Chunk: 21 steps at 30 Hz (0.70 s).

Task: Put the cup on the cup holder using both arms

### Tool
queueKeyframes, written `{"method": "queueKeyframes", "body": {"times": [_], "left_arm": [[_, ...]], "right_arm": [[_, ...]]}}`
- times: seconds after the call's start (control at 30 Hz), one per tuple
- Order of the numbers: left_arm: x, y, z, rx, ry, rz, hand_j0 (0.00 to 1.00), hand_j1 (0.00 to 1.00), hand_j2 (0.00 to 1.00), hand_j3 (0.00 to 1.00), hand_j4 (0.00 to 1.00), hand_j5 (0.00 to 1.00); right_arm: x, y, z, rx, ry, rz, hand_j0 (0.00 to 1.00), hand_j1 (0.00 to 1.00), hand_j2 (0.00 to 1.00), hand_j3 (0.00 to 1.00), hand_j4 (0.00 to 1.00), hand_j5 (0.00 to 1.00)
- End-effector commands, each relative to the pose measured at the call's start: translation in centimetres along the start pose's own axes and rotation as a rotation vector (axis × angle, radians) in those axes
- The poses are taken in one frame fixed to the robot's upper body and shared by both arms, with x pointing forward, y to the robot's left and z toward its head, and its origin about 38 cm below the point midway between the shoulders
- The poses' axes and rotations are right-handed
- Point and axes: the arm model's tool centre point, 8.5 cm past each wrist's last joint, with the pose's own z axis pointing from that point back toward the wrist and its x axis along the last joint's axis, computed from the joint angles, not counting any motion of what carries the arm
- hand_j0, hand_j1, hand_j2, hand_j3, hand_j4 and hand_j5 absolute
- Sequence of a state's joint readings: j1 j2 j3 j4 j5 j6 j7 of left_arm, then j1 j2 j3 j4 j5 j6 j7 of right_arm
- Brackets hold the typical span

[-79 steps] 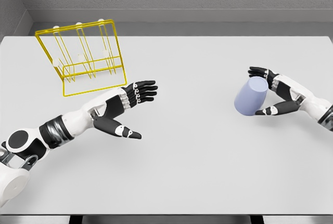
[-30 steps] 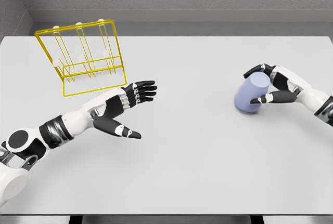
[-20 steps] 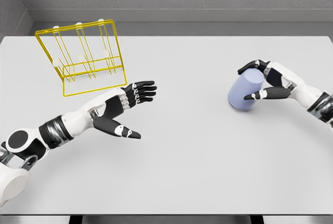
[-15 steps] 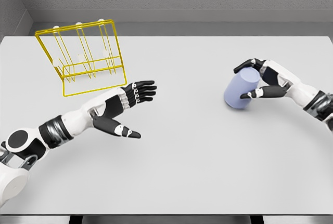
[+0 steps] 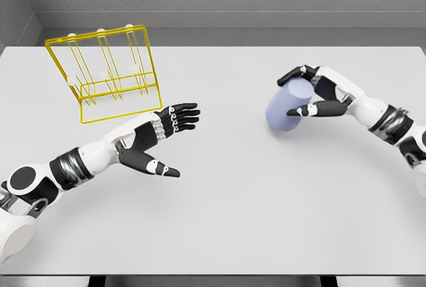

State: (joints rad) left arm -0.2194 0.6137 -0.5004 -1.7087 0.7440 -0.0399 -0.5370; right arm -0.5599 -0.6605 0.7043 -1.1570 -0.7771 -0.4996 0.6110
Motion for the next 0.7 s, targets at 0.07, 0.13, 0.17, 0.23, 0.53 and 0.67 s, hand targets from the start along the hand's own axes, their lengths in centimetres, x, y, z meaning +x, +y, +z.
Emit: {"method": "queueKeyframes", "body": {"times": [0.07,0.13,0.17,0.23,0.53,0.67], "left_arm": [[0.0,0.1,0.1,0.001,-0.001,0.004,1.0,1.0,1.0,1.0,1.0,1.0],[0.0,0.0,0.0,0.001,-0.002,0.004,1.0,1.0,1.0,1.0,1.0,1.0],[0.0,0.0,0.0,0.001,-0.002,0.004,1.0,1.0,1.0,1.0,1.0,1.0],[-0.1,0.1,0.0,0.004,0.001,0.007,1.0,1.0,1.0,1.0,1.0,1.0],[-0.2,0.3,0.1,0.009,0.004,0.008,1.0,1.0,1.0,1.0,1.0,1.0],[-0.3,0.3,0.1,0.01,0.006,0.01,1.0,1.0,1.0,1.0,1.0,1.0]], "right_arm": [[-0.2,2.0,-1.4,0.06,-0.014,-0.024,0.55,0.55,0.55,0.55,0.55,0.55],[-0.3,2.7,-2.0,0.07,-0.022,-0.034,0.55,0.55,0.55,0.55,0.55,0.55],[-0.3,2.8,-2.1,0.073,-0.024,-0.035,0.55,0.55,0.55,0.55,0.55,0.55],[-0.1,2.9,-2.2,0.077,-0.03,-0.034,0.55,0.55,0.55,0.55,0.55,0.55],[0.5,4.5,-3.8,0.137,-0.06,-0.035,0.56,0.56,0.56,0.56,0.56,0.56],[1.0,5.2,-4.3,0.163,-0.074,-0.035,0.56,0.56,0.56,0.56,0.56,0.56]]}}
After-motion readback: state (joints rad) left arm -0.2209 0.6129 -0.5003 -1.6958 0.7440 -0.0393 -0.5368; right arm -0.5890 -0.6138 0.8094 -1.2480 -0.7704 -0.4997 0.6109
